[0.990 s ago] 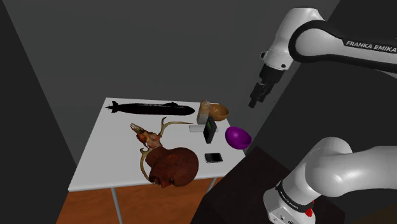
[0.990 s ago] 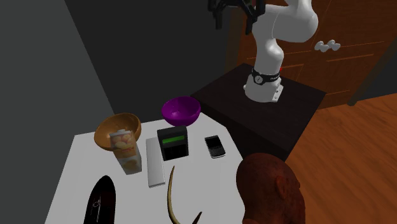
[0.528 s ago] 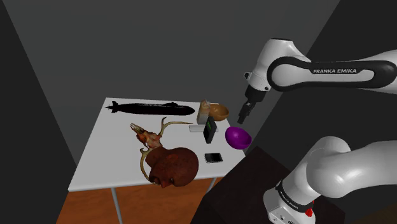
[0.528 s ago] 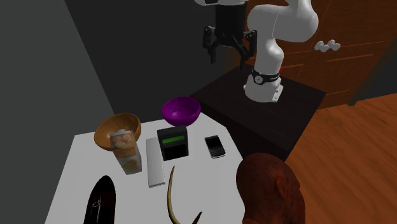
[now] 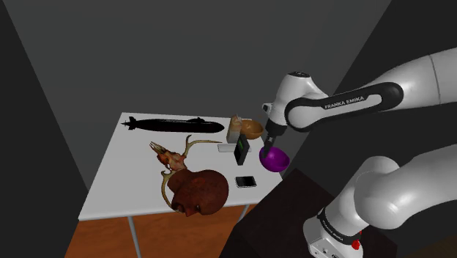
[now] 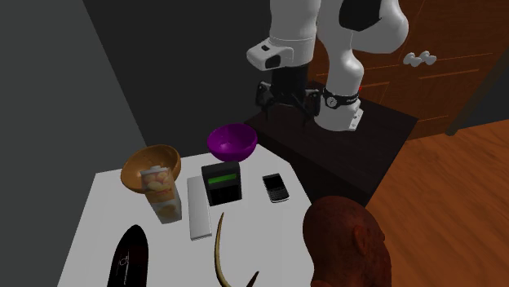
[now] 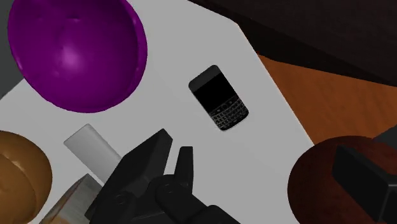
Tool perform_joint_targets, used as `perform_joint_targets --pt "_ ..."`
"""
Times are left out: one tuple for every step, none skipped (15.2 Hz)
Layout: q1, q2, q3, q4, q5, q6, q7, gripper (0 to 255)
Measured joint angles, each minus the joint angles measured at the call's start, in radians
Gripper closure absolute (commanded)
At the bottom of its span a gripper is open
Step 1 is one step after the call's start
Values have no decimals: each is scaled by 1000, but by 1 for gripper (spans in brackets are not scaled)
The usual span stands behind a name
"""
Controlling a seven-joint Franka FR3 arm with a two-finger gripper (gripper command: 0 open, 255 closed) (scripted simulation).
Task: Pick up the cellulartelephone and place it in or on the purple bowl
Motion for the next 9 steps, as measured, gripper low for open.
perform_joint_targets --pt "11 42 1 -10 1 51 -13 0" --pt "18 83 -2 -13 0 98 -33 0" --pt "27 133 -3 -18 1 153 -50 0" --pt "37 176 -3 -17 3 196 -66 0" --pt "44 221 -6 -18 3 244 -87 0" --pt "51 271 -7 -17 5 293 -107 0" --pt "60 329 -8 -12 11 348 -128 0" --pt "64 366 -10 -11 13 385 -151 0" --pt "69 409 -9 -4 17 423 -174 0"
